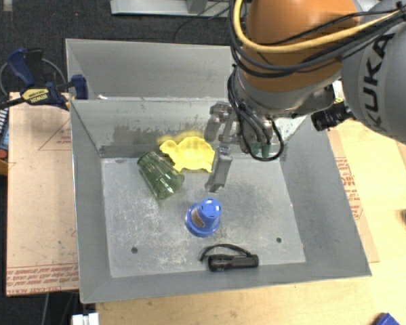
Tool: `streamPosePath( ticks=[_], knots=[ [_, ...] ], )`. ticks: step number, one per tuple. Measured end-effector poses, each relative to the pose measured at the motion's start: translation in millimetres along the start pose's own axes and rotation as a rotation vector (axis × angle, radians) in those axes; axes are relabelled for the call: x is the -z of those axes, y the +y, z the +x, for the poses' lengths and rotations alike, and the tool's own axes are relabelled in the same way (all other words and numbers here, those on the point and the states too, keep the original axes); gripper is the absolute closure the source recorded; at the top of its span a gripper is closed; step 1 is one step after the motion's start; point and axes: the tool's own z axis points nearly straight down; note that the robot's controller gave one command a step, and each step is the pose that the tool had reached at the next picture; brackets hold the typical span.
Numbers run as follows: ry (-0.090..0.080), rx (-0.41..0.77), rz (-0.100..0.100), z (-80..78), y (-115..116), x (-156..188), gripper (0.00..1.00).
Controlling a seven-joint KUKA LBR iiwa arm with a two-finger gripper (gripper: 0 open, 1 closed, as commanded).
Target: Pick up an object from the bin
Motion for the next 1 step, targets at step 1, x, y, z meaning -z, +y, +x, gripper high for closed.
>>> streamPosePath(
  ticks=[1],
  knots=[
    [-0.011,0.191,-0.007,44.3,85.5,-66.0,0.0]
  ],
)
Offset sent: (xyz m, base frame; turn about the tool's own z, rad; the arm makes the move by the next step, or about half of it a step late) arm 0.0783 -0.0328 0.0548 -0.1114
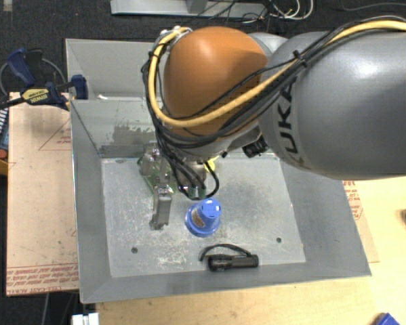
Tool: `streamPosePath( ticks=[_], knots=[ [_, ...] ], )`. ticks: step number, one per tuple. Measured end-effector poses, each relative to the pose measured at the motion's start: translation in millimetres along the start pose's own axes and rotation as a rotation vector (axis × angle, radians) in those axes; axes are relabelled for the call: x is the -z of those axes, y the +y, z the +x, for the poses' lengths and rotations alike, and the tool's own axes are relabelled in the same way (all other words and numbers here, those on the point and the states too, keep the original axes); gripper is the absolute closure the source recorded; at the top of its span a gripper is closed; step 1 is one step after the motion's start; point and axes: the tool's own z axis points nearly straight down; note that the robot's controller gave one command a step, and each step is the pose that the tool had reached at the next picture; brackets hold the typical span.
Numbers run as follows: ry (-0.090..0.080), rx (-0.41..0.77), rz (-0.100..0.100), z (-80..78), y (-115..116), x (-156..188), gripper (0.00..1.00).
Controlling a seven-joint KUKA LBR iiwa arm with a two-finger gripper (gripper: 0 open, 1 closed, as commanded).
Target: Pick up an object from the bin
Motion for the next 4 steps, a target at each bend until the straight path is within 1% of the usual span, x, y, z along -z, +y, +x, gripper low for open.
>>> streamPosePath(
  ticks=[1,2,3,4],
  knots=[
    [0.007,-0.08,0.006,-107.7,-125,121,1.0],
    [0.007,-0.08,0.006,-107.7,-125,121,1.0],
    [0.003,-0.155,0.005,-112.6,-136,122,1.0],
    [0.009,-0.069,0.008,-110.3,-225,60,1.0]
  ],
)
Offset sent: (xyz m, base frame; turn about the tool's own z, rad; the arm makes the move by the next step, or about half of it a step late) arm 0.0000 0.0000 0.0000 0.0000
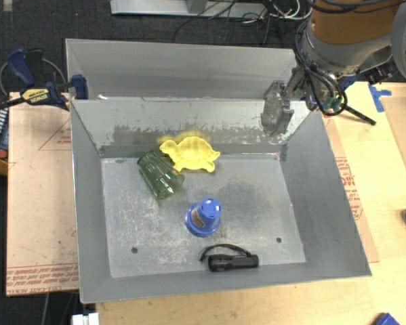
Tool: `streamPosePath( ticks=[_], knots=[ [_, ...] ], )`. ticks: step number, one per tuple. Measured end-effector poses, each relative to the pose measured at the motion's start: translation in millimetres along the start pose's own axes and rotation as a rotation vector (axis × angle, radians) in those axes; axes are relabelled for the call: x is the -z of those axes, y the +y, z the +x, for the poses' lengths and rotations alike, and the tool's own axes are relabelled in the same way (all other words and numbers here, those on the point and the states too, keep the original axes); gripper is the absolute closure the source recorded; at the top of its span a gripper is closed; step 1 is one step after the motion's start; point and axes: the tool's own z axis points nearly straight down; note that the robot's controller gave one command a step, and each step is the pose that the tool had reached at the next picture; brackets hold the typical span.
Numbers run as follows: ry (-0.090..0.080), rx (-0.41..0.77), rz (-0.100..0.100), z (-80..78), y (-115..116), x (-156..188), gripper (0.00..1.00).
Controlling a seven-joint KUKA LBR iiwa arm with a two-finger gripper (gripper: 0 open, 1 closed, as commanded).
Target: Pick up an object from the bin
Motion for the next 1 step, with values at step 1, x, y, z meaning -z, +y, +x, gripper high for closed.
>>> streamPosePath(
  ticks=[1],
  knots=[
    [0.001,-0.004,0.001,1.9,1.8,1.2,1.0]
  ],
)
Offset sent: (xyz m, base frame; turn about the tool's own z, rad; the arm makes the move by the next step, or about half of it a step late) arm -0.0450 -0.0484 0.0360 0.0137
